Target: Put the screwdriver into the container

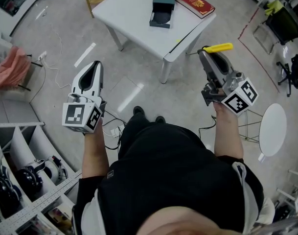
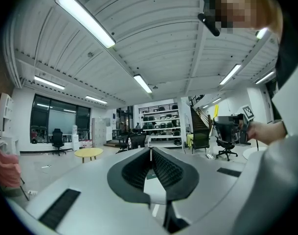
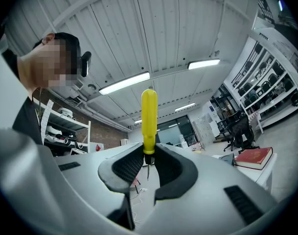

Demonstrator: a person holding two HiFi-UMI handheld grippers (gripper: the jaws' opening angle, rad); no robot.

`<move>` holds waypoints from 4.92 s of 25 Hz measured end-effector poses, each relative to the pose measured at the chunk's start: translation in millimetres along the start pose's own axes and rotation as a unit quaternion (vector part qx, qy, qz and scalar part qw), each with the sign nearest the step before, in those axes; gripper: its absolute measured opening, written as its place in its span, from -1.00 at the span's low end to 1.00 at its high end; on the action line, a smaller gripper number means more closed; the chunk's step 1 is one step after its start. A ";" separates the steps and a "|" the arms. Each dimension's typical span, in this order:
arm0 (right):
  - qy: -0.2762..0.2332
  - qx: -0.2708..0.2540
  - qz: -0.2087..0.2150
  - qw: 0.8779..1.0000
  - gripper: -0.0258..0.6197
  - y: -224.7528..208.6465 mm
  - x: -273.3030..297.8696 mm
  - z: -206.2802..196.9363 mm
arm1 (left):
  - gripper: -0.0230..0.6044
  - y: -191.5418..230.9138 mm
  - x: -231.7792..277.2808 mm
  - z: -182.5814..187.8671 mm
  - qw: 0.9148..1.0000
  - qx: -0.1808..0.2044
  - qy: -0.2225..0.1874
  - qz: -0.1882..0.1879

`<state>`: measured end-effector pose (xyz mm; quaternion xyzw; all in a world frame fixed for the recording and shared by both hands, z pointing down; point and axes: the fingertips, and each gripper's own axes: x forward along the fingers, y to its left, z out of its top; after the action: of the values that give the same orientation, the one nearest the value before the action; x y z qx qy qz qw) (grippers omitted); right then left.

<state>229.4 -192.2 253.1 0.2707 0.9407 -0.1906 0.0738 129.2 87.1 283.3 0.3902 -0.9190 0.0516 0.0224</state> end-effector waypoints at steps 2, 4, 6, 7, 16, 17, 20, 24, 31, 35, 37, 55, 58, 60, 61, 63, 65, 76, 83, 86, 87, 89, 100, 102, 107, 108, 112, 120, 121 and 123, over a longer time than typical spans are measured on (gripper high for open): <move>0.001 -0.001 -0.007 1.000 -0.66 -7.5 4.5 -0.6 | -0.84 4.8 12.3 -0.1 1.000 -0.001 -0.003 -0.006; 0.002 -0.002 -0.013 1.000 -0.66 -15.2 11.1 -2.1 | -0.84 11.7 25.1 -1.5 1.000 -0.004 -0.005 -0.013; 0.003 -0.004 -0.021 1.000 -0.66 -23.3 19.9 -3.4 | -0.84 21.1 39.2 -3.1 1.000 -0.006 -0.007 -0.020; 0.003 -0.006 -0.025 1.000 -0.66 -27.4 25.2 -4.1 | -0.84 26.7 46.9 -3.6 1.000 -0.007 -0.009 -0.024; -0.001 -0.014 -0.073 0.997 -0.66 -64.8 108.8 -15.2 | -0.84 105.1 123.1 -7.2 0.997 -0.010 -0.015 -0.077; -0.002 -0.015 -0.077 0.997 -0.66 -67.7 120.9 -17.1 | -0.84 117.0 130.6 -8.0 0.997 -0.010 -0.015 -0.081; -0.005 -0.016 -0.091 0.996 -0.66 -73.6 157.4 -22.9 | -0.84 153.9 151.2 -9.2 0.995 -0.010 -0.014 -0.096; -0.006 -0.018 -0.110 0.994 -0.66 -77.0 199.1 -32.0 | -0.84 195.9 171.0 -9.1 0.993 -0.010 -0.014 -0.117; -0.010 -0.025 -0.142 0.989 -0.66 -77.0 263.9 -50.4 | -0.84 256.8 196.7 -16.1 0.987 -0.016 -0.018 -0.156; -0.007 -0.026 -0.160 0.987 -0.66 -78.8 286.1 -60.6 | -0.84 274.8 214.2 -25.1 0.983 -0.023 -0.015 -0.182; 0.000 -0.025 -0.171 0.985 -0.66 -82.5 292.2 -65.7 | -0.84 281.1 222.6 -28.1 0.981 -0.029 -0.015 -0.191; -0.008 -0.017 -0.208 0.978 -0.66 -174.0 308.1 -58.2 | -0.84 254.2 339.7 -36.7 0.965 -0.029 0.005 -0.259; -0.014 -0.015 -0.214 0.977 -0.66 -198.4 303.9 -50.8 | -0.84 248.5 364.9 -32.2 0.964 -0.021 0.005 -0.263; -0.020 -0.012 -0.218 0.976 -0.66 -217.0 302.2 -46.5 | -0.84 246.1 383.8 -31.4 0.964 -0.019 0.009 -0.263; -0.023 -0.010 -0.220 0.975 -0.66 -226.0 301.7 -44.8 | -0.84 245.0 393.1 -31.3 0.965 -0.019 0.012 -0.263; -0.029 -0.005 -0.220 0.975 -0.66 -242.7 299.7 -41.4 | -0.84 240.4 410.5 -31.4 0.965 -0.014 0.018 -0.263; -0.034 0.000 -0.220 0.975 -0.66 -257.9 295.4 -38.3 | -0.84 231.9 426.8 -31.1 0.964 -0.007 0.024 -0.265; -0.043 0.014 -0.261 0.964 -0.66 -298.7 278.4 -44.8 | -0.84 195.3 489.6 -22.5 0.946 0.017 0.019 -0.323; -0.042 0.008 -0.333 0.942 -0.66 -320.3 295.1 -56.6 | -0.84 208.6 547.1 -29.9 0.923 0.021 0.013 -0.383; -0.037 0.009 -0.371 0.928 -0.66 -329.7 311.7 -66.8 | -0.84 223.8 570.5 -32.4 0.911 0.025 0.012 -0.413; -0.034 0.009 -0.385 0.922 -0.66 -332.9 317.0 -70.4 | -0.84 230.0 578.5 -33.1 0.907 0.024 0.011 -0.421; -0.026 0.009 -0.410 0.912 -0.66 -339.3 326.8 -78.3 | -0.84 242.5 593.4 -35.7 0.900 0.020 0.010 -0.436; 0.018 0.033 -0.531 0.847 -0.66 -357.3 357.9 -137.2 | -0.84 276.6 630.9 -64.0 0.853 0.004 0.025 -0.521; 0.027 0.043 -0.546 0.836 -0.66 -362.8 355.2 -149.4 | -0.84 274.8 635.4 -68.8 0.847 0.001 0.029 -0.531; 0.061 0.068 -0.577 0.812 -0.66 -379.8 337.0 -183.7 | -0.84 260.8 641.9 -78.3 0.833 -0.008 0.034 -0.553; 0.070 0.073 -0.582 0.807 -0.66 -384.1 332.3 -191.0 | -0.84 256.9 642.6 -80.1 0.830 -0.009 0.036 -0.557; 0.105 0.099 -0.595 0.791 -0.66 -402.2 313.8 -219.7 | -0.84 243.6 649.1 -86.2 0.824 -0.009 0.042 -0.565; 0.153 0.140 -0.599 0.774 -0.66 -439.8 286.7 -261.1 | -0.84 224.0 666.5 -95.3 0.822 -0.011 0.055 -0.566; 0.156 0.143 -0.598 0.773 -0.66 -443.2 285.3 -263.3 | -0.84 222.2 667.5 -96.3 0.823 -0.011 0.056 -0.566; 0.162 0.151 -0.595 0.772 -0.66 -449.5 283.0 -267.8 | -0.84 218.4 668.9 -99.4 0.823 -0.012 0.061 -0.565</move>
<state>-260.2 -300.3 573.2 -0.3090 0.8709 -0.2889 -0.2500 -492.4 -229.2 419.8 0.8368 -0.5350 0.0424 0.1081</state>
